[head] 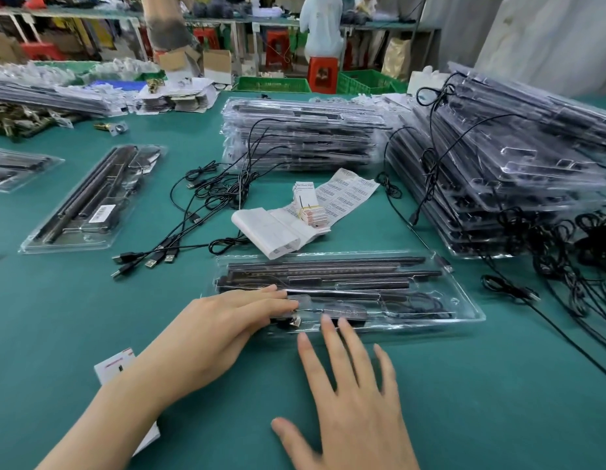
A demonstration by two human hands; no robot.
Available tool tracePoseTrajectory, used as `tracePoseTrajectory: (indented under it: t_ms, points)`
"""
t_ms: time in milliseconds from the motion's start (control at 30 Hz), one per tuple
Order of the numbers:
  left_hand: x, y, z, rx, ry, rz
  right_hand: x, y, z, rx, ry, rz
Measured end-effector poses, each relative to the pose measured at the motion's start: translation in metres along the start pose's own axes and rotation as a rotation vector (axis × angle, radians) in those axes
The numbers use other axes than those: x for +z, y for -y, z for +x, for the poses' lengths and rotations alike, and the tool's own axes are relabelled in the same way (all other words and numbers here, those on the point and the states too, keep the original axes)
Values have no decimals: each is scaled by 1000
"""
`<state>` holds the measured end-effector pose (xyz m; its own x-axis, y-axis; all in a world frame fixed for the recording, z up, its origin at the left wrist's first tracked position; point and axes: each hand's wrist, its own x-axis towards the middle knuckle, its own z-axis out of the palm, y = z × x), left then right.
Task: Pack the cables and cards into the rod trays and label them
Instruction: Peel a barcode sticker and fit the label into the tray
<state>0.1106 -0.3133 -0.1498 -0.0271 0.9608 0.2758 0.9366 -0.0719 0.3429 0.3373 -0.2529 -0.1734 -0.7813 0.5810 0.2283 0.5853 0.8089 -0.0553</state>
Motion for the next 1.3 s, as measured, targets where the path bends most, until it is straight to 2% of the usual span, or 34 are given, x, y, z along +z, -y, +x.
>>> tracePoseTrajectory:
  t_ms: [300,800,1000,1300]
  points:
    - [0,-6,-1,19,-5,19,-8,2,1,103,85,15]
    - [-5,-8,-2,46,-16,22,-16,2,7,140,137,56]
    - [-2,-4,-4,34,-15,4,-10,0,5,99,85,-15]
    - [-4,-6,-3,45,-23,6,-5,-12,6,16,69,30]
